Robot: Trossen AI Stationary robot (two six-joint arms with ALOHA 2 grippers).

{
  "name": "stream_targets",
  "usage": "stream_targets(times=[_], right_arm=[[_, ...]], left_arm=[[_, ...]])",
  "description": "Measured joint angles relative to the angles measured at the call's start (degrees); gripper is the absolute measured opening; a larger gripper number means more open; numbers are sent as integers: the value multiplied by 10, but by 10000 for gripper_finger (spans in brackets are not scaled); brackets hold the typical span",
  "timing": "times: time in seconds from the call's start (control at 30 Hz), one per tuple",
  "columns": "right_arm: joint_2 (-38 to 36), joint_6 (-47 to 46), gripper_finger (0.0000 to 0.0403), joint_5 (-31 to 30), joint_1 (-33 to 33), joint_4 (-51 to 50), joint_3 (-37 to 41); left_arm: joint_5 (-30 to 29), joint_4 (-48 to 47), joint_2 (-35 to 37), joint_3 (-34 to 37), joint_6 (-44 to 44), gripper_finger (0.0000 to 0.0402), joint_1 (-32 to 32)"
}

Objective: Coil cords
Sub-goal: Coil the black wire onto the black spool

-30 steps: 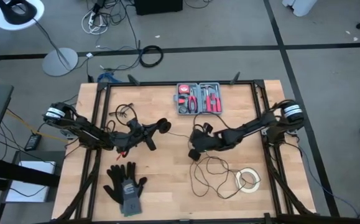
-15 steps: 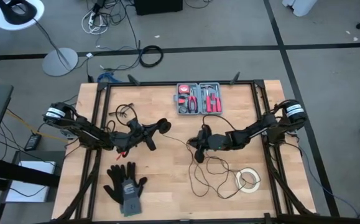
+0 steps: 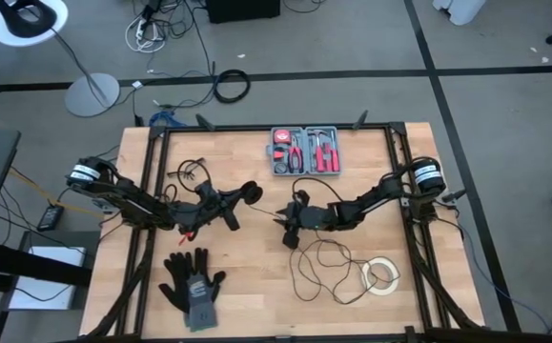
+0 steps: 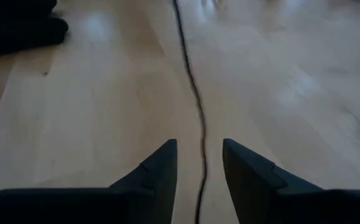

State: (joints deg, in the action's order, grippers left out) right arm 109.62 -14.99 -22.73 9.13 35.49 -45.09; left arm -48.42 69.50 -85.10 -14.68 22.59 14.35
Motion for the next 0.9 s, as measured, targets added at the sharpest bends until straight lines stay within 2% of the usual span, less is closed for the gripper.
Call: stream_targets(times=[0.3, 0.53, 0.73, 0.9], right_arm=[[0, -9, 95, -1, -14, -31, 0], [-1, -9, 10, 3, -14, -31, 0], [-34, -30, 4, -2, -18, -45, 0], [-103, -50, 3, -27, -33, -122, 0]], left_arm=[[0, 3, 0, 0, 0, 0, 0], [3, 4, 0, 0, 0, 0, 0], [28, 5, 0, 0, -16, 0, 0], [45, 4, 0, -8, -58, 0, 0]])
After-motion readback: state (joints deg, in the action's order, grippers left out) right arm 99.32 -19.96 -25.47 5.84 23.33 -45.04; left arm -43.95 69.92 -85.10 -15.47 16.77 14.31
